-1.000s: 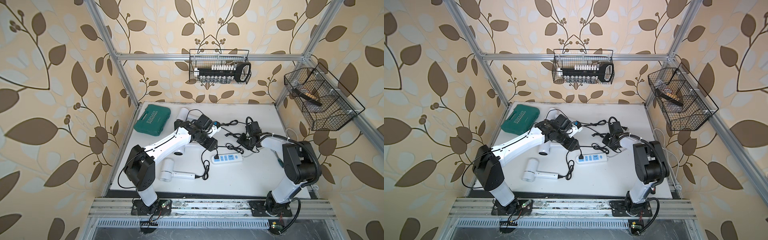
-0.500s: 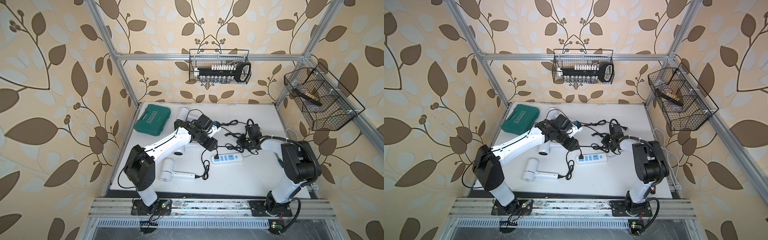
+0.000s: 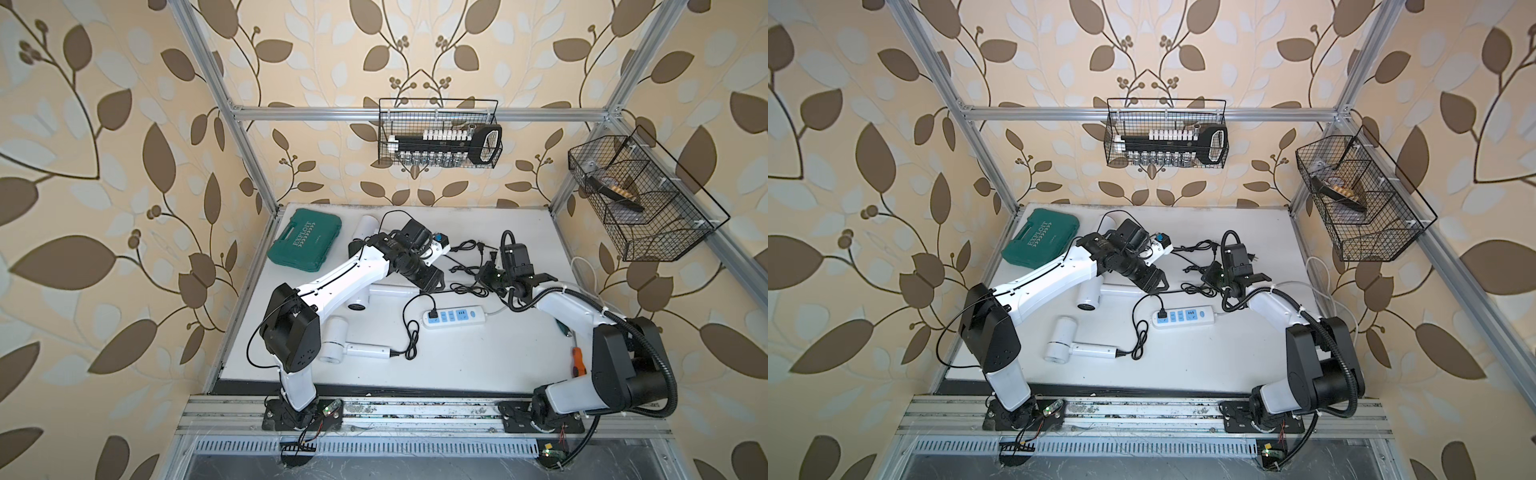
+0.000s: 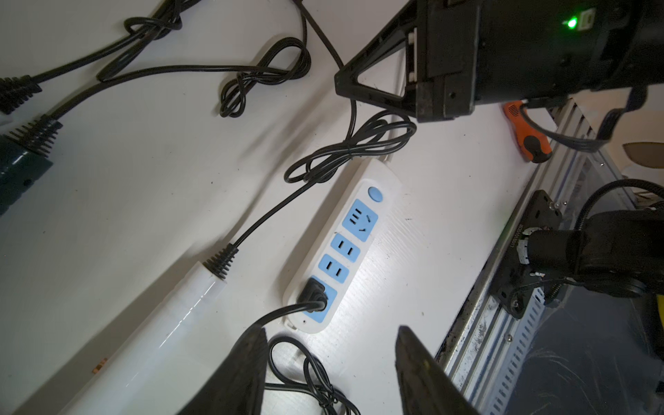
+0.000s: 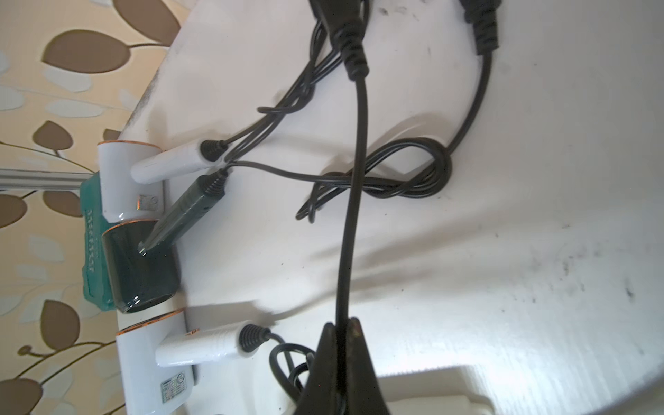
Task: Charge the blow dryers
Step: Pick up the plug from the center of the board.
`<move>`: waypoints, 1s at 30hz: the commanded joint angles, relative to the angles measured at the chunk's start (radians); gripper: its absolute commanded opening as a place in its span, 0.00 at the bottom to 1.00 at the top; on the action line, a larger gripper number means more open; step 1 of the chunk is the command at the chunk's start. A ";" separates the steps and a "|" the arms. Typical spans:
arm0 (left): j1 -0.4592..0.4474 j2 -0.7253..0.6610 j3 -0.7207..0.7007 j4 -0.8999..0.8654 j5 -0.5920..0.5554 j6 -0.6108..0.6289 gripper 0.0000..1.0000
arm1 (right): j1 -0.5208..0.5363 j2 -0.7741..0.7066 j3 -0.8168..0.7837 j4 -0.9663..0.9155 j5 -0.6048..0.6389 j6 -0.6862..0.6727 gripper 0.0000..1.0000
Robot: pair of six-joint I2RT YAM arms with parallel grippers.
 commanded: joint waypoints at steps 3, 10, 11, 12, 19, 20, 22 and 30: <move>0.011 0.023 0.045 0.068 0.100 -0.022 0.59 | 0.059 -0.037 0.035 -0.042 -0.004 0.005 0.00; 0.009 0.036 0.064 0.130 0.189 0.004 0.61 | 0.117 -0.031 0.039 -0.010 -0.049 0.045 0.00; 0.009 0.042 0.068 0.136 0.202 0.011 0.61 | 0.126 -0.030 0.039 -0.007 -0.052 0.047 0.00; 0.008 0.049 0.073 0.140 0.214 0.017 0.60 | 0.136 -0.032 0.038 -0.002 -0.053 0.047 0.00; 0.003 0.075 0.052 0.183 0.246 0.052 0.58 | 0.158 -0.057 0.041 0.033 -0.088 0.134 0.00; 0.003 0.079 0.048 0.188 0.250 0.058 0.57 | 0.158 -0.061 0.043 0.031 -0.084 0.138 0.00; 0.003 0.080 0.037 0.203 0.257 0.065 0.57 | 0.159 -0.063 0.048 0.028 -0.076 0.145 0.00; 0.003 0.087 -0.033 0.274 0.346 0.077 0.54 | 0.158 -0.058 0.038 0.027 -0.071 0.169 0.00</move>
